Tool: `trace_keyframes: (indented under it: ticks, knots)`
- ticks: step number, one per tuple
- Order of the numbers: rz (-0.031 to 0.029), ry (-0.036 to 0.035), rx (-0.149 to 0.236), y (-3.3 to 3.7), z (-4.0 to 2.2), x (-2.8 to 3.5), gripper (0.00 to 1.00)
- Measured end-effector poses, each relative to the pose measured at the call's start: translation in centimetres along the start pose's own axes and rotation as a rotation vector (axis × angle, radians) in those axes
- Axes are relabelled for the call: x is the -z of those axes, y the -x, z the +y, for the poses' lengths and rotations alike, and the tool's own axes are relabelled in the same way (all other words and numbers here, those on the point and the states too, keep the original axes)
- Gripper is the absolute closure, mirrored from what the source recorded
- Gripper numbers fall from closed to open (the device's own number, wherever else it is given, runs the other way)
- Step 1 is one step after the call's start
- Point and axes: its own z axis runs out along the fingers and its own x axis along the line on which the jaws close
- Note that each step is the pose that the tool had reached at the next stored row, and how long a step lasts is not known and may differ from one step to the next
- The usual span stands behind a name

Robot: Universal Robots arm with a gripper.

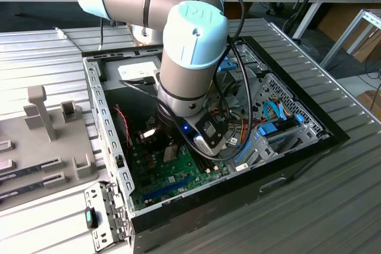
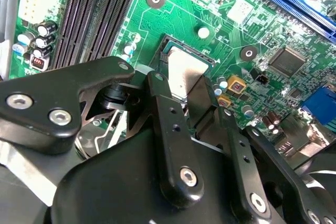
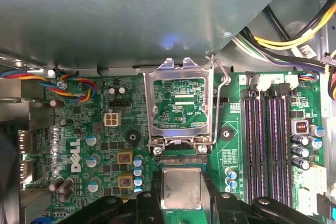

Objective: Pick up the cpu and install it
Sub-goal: 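Place the cpu into insertion slot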

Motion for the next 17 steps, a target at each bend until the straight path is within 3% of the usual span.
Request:
trace_keyframes:
  ticks: [17]
  knots:
    - [0.0003,0.0013,0.017,0.06,0.13,-0.17,0.6]
